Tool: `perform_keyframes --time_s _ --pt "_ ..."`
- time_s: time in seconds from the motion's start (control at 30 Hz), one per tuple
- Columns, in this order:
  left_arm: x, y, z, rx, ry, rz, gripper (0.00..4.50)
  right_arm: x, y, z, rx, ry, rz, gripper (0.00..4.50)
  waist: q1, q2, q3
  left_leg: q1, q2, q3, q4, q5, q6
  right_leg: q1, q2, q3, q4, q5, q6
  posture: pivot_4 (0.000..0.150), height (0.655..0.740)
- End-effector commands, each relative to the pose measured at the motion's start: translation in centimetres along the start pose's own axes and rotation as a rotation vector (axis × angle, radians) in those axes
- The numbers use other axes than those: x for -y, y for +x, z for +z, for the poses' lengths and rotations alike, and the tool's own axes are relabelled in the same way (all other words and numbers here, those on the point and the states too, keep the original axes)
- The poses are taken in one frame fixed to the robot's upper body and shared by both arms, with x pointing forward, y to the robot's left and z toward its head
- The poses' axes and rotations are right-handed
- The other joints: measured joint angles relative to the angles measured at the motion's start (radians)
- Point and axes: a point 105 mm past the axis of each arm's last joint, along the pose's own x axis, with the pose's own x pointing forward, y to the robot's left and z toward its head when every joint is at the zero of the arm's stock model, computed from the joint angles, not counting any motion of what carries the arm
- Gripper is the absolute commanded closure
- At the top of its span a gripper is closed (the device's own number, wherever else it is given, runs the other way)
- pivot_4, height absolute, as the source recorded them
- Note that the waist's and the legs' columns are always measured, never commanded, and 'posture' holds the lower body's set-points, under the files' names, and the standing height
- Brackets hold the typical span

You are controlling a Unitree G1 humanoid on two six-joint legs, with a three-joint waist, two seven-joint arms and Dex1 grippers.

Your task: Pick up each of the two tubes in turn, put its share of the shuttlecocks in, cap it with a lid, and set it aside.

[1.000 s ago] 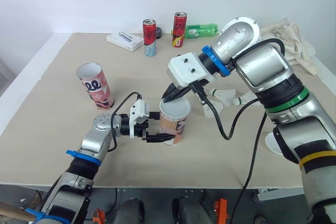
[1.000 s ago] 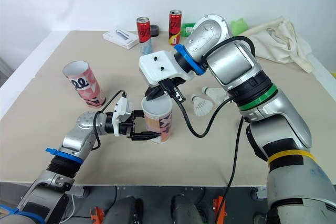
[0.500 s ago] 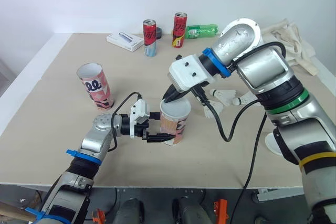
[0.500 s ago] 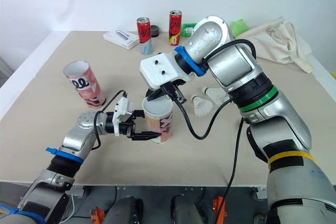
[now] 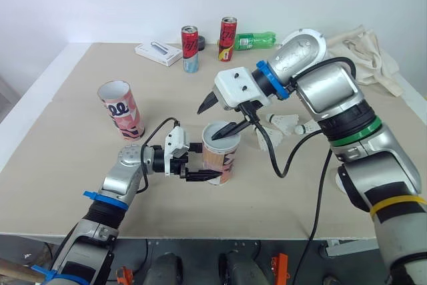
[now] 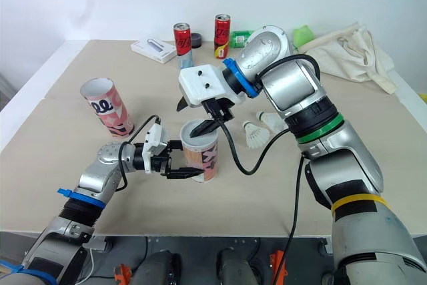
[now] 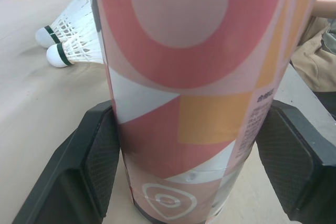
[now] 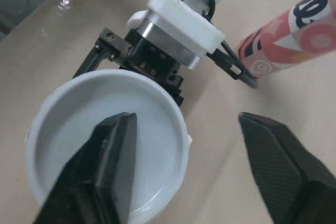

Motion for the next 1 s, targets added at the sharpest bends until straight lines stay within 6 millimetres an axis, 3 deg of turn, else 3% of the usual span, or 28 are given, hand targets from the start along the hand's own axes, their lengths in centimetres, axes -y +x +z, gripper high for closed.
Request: perform_keyframes --time_s 0.03,0.27,0.37,0.53,0.7,0.83,1.0 --pt "0.9 -0.1 -2.0 -0.060 -0.069 -0.025 0.98 0.9 -2.1 1.0 0.009 -0.015 -0.035 1.29 0.000 0.000 0.000 0.000 0.000 0.000 0.000 0.000 0.000 0.000 0.000 0.000 0.000 0.000 0.000 0.150 0.7400" --pt "0.8 -0.1 -2.0 -0.061 -0.069 -0.023 0.98 0.2 -4.9 2.0 0.071 0.012 -0.066 1.29 0.001 0.000 0.000 -0.002 0.000 0.000 -0.001 0.000 0.000 -0.001 -0.001 0.000 -0.001 -0.001 0.000 0.150 0.7400" --pt "0.8 -0.2 -2.1 -0.063 -0.070 -0.024 0.98 -0.7 -4.8 1.7 0.073 0.033 -0.045 2.12 0.000 0.000 0.000 -0.001 0.000 0.001 -0.001 -0.001 0.001 -0.002 -0.001 0.000 0.000 -0.001 0.000 0.150 0.7400" --pt "0.8 -0.1 -2.1 -0.064 -0.069 -0.027 0.98 -1.8 -3.7 1.3 0.075 0.054 0.004 4.46 0.000 0.000 0.000 -0.001 0.001 0.000 0.000 -0.001 0.001 -0.001 0.000 0.000 0.000 -0.001 0.000 0.150 0.7400" --pt "0.7 -0.1 -2.1 -0.064 -0.066 -0.025 0.98 -2.7 -2.6 0.8 0.042 0.055 0.054 4.46 0.000 0.000 0.000 -0.001 0.000 0.000 0.000 -0.001 0.001 -0.001 0.000 0.000 0.000 -0.001 0.000 0.150 0.7400" --pt "0.7 -0.2 -2.1 -0.066 -0.066 -0.023 0.98 -3.7 -1.7 -1.6 -0.097 0.023 0.099 4.46 0.000 0.000 0.000 -0.001 0.000 0.000 0.000 -0.001 0.001 -0.001 0.000 0.000 0.000 -0.001 0.000 0.150 0.7400" --pt "0.6 -0.2 -2.2 -0.072 -0.065 -0.019 0.98 -4.0 -0.7 -1.8 -0.097 0.016 0.141 4.46 0.000 -0.001 -0.001 0.001 0.000 0.000 0.000 -0.001 0.001 0.001 0.000 0.000 0.000 -0.003 0.003 0.150 0.7400"
